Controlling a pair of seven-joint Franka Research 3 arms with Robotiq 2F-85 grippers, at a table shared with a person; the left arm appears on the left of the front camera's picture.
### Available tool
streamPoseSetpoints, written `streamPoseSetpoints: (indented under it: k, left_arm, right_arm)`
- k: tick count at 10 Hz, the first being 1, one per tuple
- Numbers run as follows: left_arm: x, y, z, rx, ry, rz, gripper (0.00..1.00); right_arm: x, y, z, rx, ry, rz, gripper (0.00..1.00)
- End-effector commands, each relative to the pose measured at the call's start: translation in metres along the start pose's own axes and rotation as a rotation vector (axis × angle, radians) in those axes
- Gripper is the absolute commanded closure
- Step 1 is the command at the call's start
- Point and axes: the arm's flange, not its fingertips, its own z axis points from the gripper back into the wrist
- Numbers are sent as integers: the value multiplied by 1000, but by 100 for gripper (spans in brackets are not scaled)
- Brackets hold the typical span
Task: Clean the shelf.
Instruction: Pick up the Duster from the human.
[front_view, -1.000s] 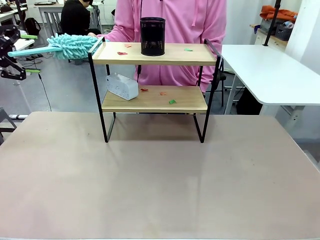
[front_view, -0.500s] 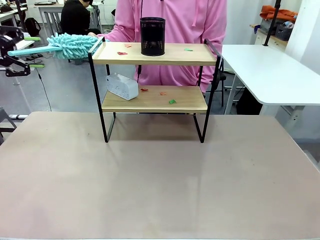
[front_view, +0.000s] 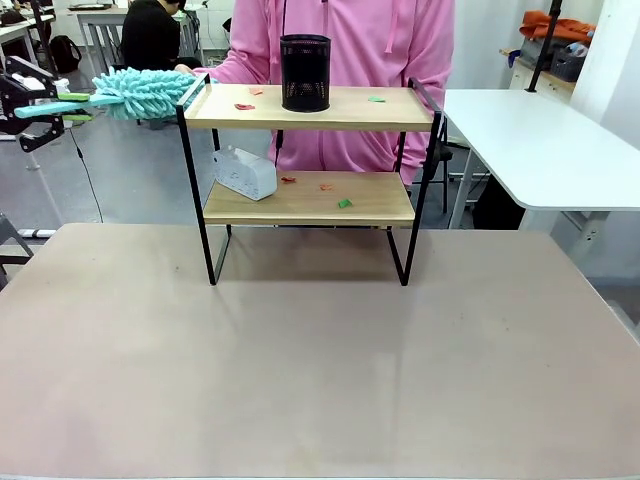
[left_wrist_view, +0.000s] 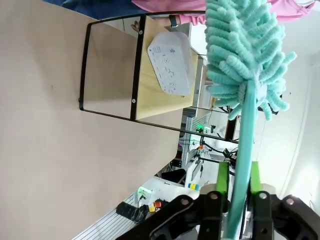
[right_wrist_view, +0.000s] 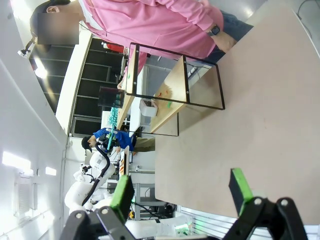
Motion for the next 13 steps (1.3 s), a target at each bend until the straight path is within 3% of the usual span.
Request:
streamPoseSetpoints:
  k: [1,7,8,9,12,13]
  left_arm:
    - [-6,0,-6,-29,-32,-28,100]
    - [-1,-4,6,-6,-77,-72,100]
    - [0,-13,26,22,-59,-79,100]
    - [-10,-25,56,36,31,-41,100]
    - [-73,-49,154,31,125,-94,100]
    - [-90,-46,176,57,27,-122,100]
  right_arm:
    - [3,2,0,23,-10,25,0]
    - [3,2,0,23,-10,25,0]
    - [3,2,0,23,-10,25,0]
    - [3,2,0,23,-10,25,0]
    - [3,2,0,23,-10,25,0]
    - [3,2,0,23,-10,25,0]
